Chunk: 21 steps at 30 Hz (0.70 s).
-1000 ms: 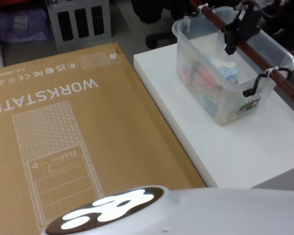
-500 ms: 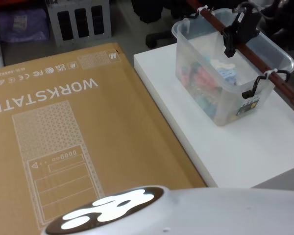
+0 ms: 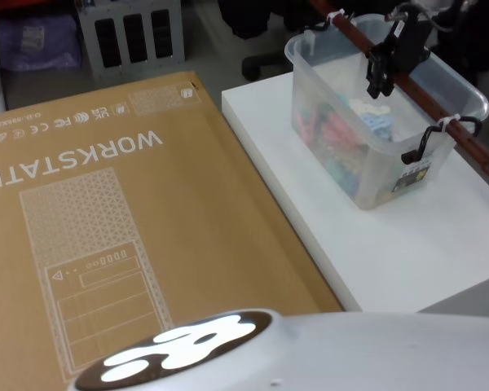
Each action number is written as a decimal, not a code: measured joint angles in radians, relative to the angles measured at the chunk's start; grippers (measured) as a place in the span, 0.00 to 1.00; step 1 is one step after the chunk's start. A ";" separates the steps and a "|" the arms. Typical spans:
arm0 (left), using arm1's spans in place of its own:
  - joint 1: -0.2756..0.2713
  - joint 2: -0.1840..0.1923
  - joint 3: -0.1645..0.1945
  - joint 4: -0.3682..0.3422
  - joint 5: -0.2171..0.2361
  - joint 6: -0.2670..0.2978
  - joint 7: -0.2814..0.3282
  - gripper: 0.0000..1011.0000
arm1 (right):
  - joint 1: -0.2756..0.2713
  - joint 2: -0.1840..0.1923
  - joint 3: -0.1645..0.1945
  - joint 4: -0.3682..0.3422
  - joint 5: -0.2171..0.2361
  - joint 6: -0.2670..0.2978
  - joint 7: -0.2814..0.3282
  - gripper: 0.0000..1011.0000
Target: Use one hand to grasp the basket and place it at the designated location.
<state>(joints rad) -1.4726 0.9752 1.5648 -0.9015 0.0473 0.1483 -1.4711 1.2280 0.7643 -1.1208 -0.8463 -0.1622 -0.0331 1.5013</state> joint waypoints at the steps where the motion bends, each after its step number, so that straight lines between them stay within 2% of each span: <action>1: 0.000 0.000 0.000 0.000 0.000 0.000 0.000 0.00 | 0.000 0.000 0.000 -0.001 0.000 0.000 0.000 0.23; 2: 0.000 0.000 0.000 0.000 0.000 0.000 0.000 0.00 | 0.000 0.001 0.001 -0.002 0.000 0.000 -0.001 0.25; 3: 0.000 0.000 0.000 0.000 0.000 0.000 0.000 0.00 | 0.000 0.001 0.002 -0.003 0.000 0.000 -0.001 0.31; 7: 0.000 0.000 0.000 0.000 0.000 0.000 0.000 0.00 | 0.001 0.005 0.007 -0.012 0.000 0.000 -0.002 0.39; 8: 0.000 0.000 0.000 0.000 0.000 0.000 0.000 0.00 | 0.003 0.009 0.012 -0.015 0.004 -0.001 -0.002 0.46; 9: 0.000 0.000 0.000 0.000 0.000 0.000 0.000 0.00 | 0.003 0.009 0.012 -0.015 0.004 -0.001 -0.002 0.46; 10: 0.000 0.000 0.000 0.000 0.000 0.000 0.000 0.00 | 0.005 0.011 0.015 -0.015 0.008 -0.004 0.000 0.52; 14: 0.000 0.000 0.000 0.000 0.000 0.000 0.000 0.00 | 0.010 0.017 0.023 -0.018 0.017 -0.007 0.004 0.63; 15: 0.000 0.000 0.000 0.000 0.000 0.000 0.000 0.00 | 0.011 0.020 0.025 -0.022 0.019 -0.007 0.005 0.69; 17: 0.000 0.000 0.000 0.000 0.000 0.000 0.000 0.00 | 0.013 0.023 0.027 -0.026 0.021 -0.007 0.006 0.72; 21: 0.000 0.000 0.000 0.000 0.000 0.000 0.000 0.00 | 0.017 0.043 0.037 -0.055 0.028 -0.003 0.004 0.87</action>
<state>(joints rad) -1.4726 0.9752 1.5648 -0.9016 0.0473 0.1483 -1.4711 1.2445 0.8074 -1.0839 -0.9016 -0.1342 -0.0362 1.5050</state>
